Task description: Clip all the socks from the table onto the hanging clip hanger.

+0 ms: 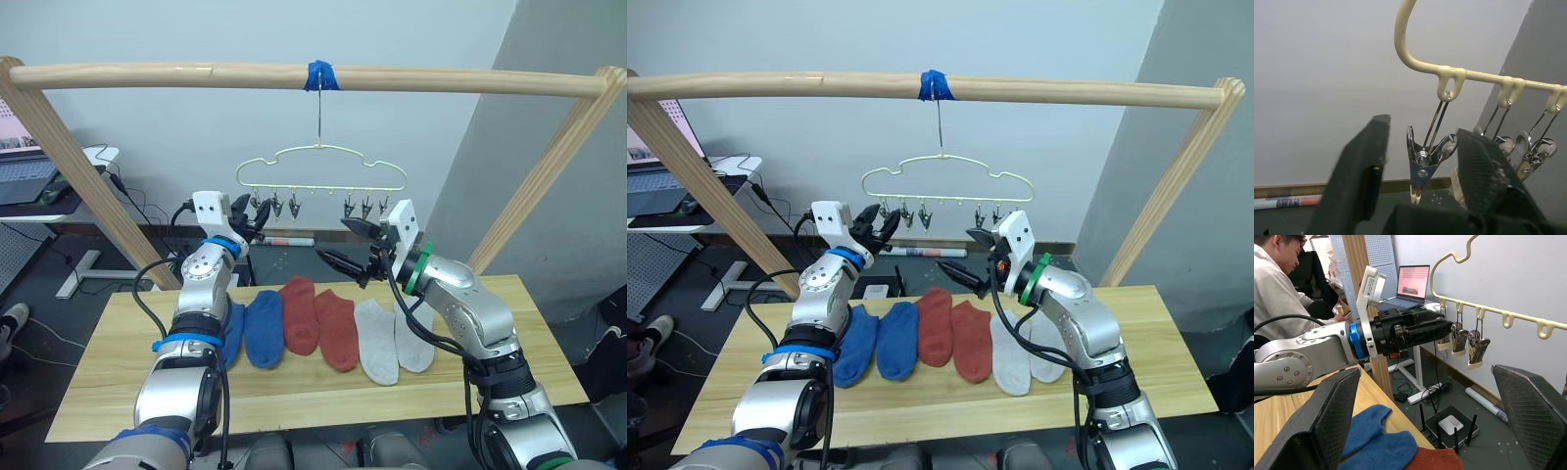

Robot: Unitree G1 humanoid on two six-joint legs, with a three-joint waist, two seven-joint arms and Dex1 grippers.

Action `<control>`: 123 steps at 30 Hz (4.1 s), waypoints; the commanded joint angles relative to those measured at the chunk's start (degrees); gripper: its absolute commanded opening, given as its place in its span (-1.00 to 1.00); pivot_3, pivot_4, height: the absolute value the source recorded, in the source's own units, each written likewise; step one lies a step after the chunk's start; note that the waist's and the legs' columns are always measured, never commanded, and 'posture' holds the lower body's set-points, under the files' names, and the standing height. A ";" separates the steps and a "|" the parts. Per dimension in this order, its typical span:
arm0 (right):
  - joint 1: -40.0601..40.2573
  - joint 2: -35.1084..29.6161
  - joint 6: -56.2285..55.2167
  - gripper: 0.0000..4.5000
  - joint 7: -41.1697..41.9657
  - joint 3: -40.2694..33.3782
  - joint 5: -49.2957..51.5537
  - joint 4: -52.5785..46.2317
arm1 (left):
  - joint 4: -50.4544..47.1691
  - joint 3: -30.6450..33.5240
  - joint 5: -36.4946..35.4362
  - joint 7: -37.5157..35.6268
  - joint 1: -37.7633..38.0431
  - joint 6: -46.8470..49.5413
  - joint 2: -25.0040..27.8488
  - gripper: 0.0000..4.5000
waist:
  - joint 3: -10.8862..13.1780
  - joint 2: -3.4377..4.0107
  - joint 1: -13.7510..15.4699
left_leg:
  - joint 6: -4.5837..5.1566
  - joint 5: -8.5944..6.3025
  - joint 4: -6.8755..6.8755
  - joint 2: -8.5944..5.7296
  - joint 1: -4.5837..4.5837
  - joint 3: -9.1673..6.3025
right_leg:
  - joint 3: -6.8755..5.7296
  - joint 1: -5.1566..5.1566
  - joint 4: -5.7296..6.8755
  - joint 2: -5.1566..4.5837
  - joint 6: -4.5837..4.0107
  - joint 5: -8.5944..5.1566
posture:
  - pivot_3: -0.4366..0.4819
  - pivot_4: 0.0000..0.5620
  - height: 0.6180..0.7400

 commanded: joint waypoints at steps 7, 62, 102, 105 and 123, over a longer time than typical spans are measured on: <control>-1.03 0.39 -1.01 1.00 0.01 -0.47 0.23 -0.90 | -5.02 -0.14 0.25 0.12 -0.69 -0.58 -0.06 -0.98 | 0.23 0.01 0.02 | 0.00 0.00 0.00 0.00 -0.04 -0.10 | -0.11 0.01 0.00 0.00 0.00 0.00 | -0.12 -0.66 1.00; 7.48 -11.36 -17.06 -0.98 -4.59 -0.55 -23.04 42.22 | -33.37 -2.12 -5.56 -7.16 9.49 30.68 6.31 -1.00 | 0.97 0.70 1.90 | -0.03 0.04 0.32 -0.05 -0.13 -0.65 | -0.74 0.24 0.14 -0.07 -0.29 0.16 | 0.02 -0.62 1.00; -1.60 1.90 1.41 -0.98 -5.86 7.76 -17.20 0.82 | -39.38 12.48 -38.27 0.26 3.34 75.73 2.24 -1.00 | 2.22 0.38 2.93 | -0.08 0.04 0.86 -0.10 -0.52 -0.97 | -0.98 0.00 0.53 -0.11 -0.24 0.13 | 0.03 -0.60 1.00; -1.91 2.24 0.96 -0.98 -5.61 7.98 -17.07 1.05 | -39.71 12.46 -38.63 0.62 3.67 75.45 2.13 -1.00 | 2.23 0.38 2.93 | -0.08 0.04 0.86 -0.09 -0.53 -0.97 | -0.98 0.00 0.53 -0.11 -0.25 0.13 | 0.02 -0.60 1.00; -1.82 3.19 1.65 -0.98 -4.50 8.08 -16.12 -0.03 | -39.63 11.72 -39.03 0.26 3.96 74.24 1.82 -1.00 | 2.24 0.38 2.92 | -0.09 0.04 0.86 -0.10 -0.53 -0.97 | -0.99 -0.01 0.52 -0.11 -0.24 0.13 | 0.01 -0.62 1.00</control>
